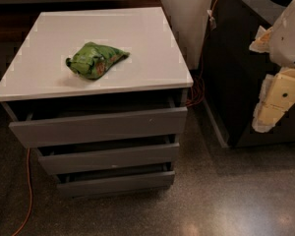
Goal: Open top drawer
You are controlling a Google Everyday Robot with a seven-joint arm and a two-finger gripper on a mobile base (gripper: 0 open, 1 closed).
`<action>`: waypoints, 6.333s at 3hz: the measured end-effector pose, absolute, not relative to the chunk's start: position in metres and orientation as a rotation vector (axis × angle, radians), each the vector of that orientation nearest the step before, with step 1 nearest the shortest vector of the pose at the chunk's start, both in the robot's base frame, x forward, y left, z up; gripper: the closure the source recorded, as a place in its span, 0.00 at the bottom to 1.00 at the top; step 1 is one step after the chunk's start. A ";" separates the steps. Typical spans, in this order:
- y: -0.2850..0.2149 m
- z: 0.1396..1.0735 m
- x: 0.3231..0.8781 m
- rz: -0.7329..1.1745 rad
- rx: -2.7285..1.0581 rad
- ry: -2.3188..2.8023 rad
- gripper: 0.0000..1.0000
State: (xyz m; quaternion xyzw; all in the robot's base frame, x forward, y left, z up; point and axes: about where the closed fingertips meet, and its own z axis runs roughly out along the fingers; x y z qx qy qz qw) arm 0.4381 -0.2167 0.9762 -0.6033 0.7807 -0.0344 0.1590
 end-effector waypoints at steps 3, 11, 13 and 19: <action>-0.193 0.940 0.433 -0.021 -1.752 2.193 0.00; -0.059 0.767 0.482 0.217 -2.081 1.616 0.00; -0.025 0.713 0.515 0.127 -2.184 1.635 0.00; 0.031 0.661 0.600 0.049 -2.215 1.686 0.42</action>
Offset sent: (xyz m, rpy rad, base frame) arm -0.0019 0.0216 -0.0273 0.0307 0.0301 0.0396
